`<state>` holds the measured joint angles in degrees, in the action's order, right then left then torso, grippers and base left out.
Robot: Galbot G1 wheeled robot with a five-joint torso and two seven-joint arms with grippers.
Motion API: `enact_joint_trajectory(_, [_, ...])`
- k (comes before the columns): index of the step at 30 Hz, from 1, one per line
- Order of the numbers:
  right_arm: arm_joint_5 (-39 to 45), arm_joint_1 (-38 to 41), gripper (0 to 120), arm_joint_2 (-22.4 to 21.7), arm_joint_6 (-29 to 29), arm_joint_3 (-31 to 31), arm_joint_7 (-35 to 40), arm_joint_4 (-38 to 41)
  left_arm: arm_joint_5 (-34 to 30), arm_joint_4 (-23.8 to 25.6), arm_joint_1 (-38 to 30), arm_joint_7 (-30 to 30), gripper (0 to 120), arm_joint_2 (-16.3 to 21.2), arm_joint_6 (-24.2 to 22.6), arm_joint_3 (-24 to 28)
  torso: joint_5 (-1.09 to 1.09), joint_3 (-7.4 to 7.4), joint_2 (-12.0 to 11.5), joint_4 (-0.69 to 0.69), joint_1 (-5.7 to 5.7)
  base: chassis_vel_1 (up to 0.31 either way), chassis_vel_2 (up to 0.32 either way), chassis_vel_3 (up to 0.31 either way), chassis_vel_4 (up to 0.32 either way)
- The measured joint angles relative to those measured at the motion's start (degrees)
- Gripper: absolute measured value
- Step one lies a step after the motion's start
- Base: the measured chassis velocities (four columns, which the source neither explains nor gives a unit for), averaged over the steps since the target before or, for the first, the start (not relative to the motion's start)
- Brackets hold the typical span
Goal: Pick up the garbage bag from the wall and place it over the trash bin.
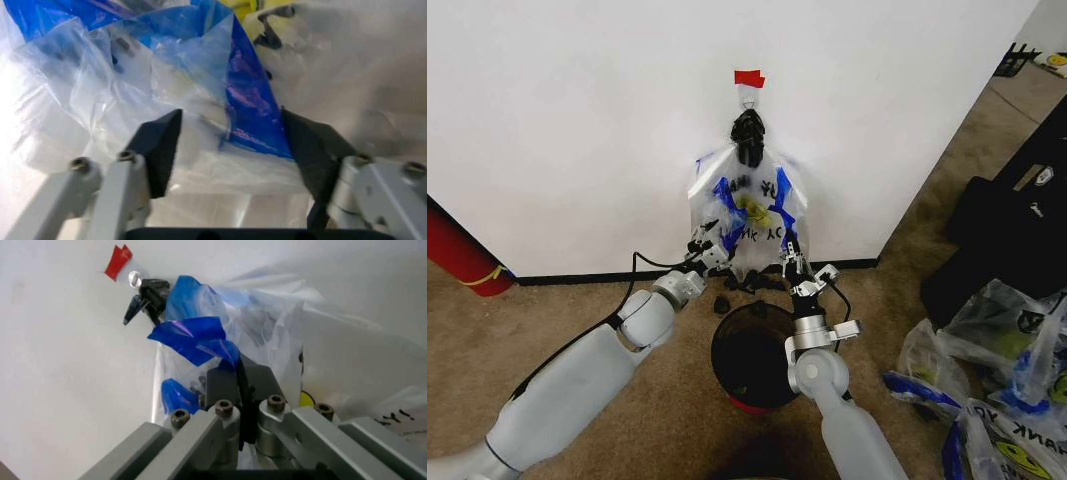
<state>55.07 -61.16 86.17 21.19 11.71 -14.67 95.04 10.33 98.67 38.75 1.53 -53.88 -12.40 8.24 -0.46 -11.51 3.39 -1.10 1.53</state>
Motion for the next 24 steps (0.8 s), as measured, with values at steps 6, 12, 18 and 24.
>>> enact_joint_trajectory(6, [-1.1,-0.1,0,0.0,0.0,0.0,-0.4,0.2,0.7,2.3,2.3,0.8,35,0.1,-1.1,-1.6,0.00,0.00,0.0,0.00,0.00,0.000,0.000,0.000,0.000])
enact_joint_trajectory(12, [-1.7,-0.2,0,0.1,0.1,0.0,-0.5,0.2,-1.8,2.9,3.6,3.0,15,0.1,-1.0,-3.0,0.00,0.00,0.0,0.00,0.00,0.000,0.000,0.000,0.000])
enact_joint_trajectory(18, [-2.8,-0.5,0,0.1,0.7,0.3,-0.5,0.5,-11.0,4.7,7.0,8.9,0,-1.4,2.0,-5.7,-0.01,0.00,0.0,-0.01,-0.01,0.000,0.000,0.000,0.000])
enact_joint_trajectory(24, [-4.2,-2.0,0,-0.1,1.6,0.6,-0.7,2.0,-19.2,13.3,15.9,11.6,0,-4.1,3.3,-11.2,0.00,0.01,0.0,-0.01,-0.01,0.000,0.000,0.000,0.000])
